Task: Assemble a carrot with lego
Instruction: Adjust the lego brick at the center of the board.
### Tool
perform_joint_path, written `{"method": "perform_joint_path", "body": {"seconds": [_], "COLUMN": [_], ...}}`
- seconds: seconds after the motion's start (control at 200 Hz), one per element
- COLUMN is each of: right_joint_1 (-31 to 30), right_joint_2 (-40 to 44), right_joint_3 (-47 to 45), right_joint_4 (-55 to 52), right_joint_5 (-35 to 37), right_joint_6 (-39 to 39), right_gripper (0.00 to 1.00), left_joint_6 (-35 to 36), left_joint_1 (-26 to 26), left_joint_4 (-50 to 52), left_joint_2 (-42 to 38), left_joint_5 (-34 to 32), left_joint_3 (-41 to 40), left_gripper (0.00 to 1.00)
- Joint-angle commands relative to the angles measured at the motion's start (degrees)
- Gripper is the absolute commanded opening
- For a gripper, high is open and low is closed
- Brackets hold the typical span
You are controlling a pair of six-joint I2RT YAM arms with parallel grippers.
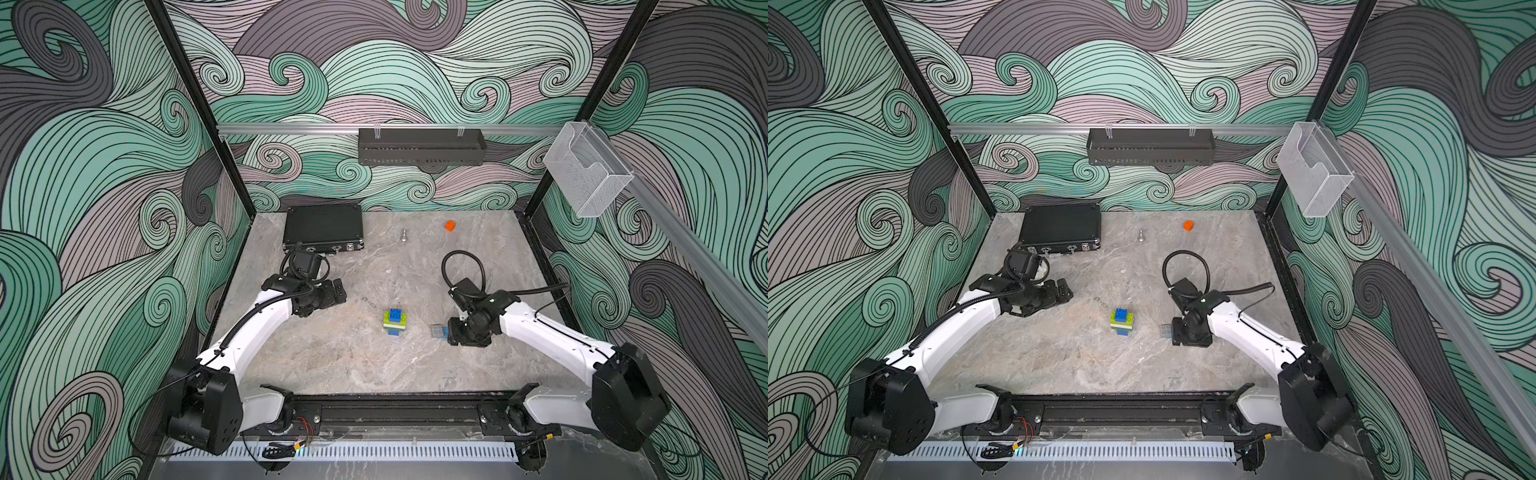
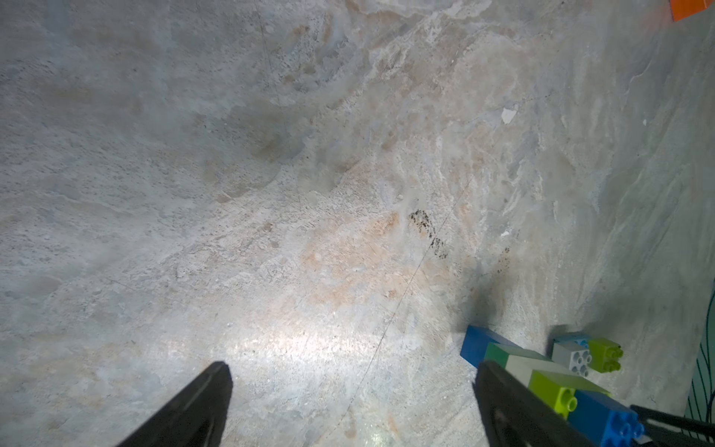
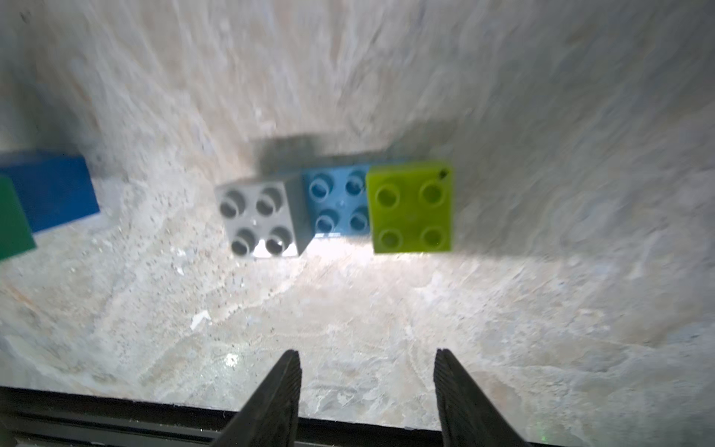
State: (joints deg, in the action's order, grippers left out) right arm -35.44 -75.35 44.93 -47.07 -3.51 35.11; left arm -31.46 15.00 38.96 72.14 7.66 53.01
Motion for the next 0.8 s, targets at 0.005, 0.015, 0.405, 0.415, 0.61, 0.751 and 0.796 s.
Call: {"method": "perform_joint_path", "body": {"seconds": [0.005, 0.015, 0.405, 0.415, 0.61, 0.751, 0.796], "right_joint_1": [-2.85, -2.94, -4.11, -4.11, -3.77, -3.3, -2.98], "right_joint_2": [-3.15, -3.56, -13.11, -13.25, -16.2, -17.78, -18.31], "right_joint_3": [0.0, 0.17, 7.56, 7.75, 11.22, 12.96, 13.59], "right_joint_4": [3.4, 3.33, 2.59, 2.55, 2.01, 2.69, 3.11], "right_joint_5": [1.1, 1.24, 5.43, 5.62, 7.17, 7.77, 7.52], "right_joint_6": [7.89, 7.98, 8.9, 8.98, 10.34, 10.51, 10.35], "right_gripper": [0.54, 0.54, 0.54, 0.54, 0.53, 0.52, 0.52], "left_joint_6": [0.1, 0.16, -0.62, -0.62, -0.35, -0.44, -0.44], "left_joint_1": [-0.51, -0.55, -0.52, -0.55, -0.51, -0.55, -0.5], "left_joint_4": [1.05, 1.08, 0.77, 0.7, 0.9, 1.03, 1.0], "left_joint_2": [-0.73, -0.76, -0.75, -0.7, -0.33, -0.34, -0.33], "left_joint_5": [-1.22, -1.24, -1.73, -1.76, -2.2, -2.21, -2.21], "left_joint_3": [0.34, 0.36, -0.02, -0.02, 0.2, 0.19, 0.2], "left_gripper": [0.99, 0.99, 0.99, 0.99, 0.99, 0.98, 0.99]}}
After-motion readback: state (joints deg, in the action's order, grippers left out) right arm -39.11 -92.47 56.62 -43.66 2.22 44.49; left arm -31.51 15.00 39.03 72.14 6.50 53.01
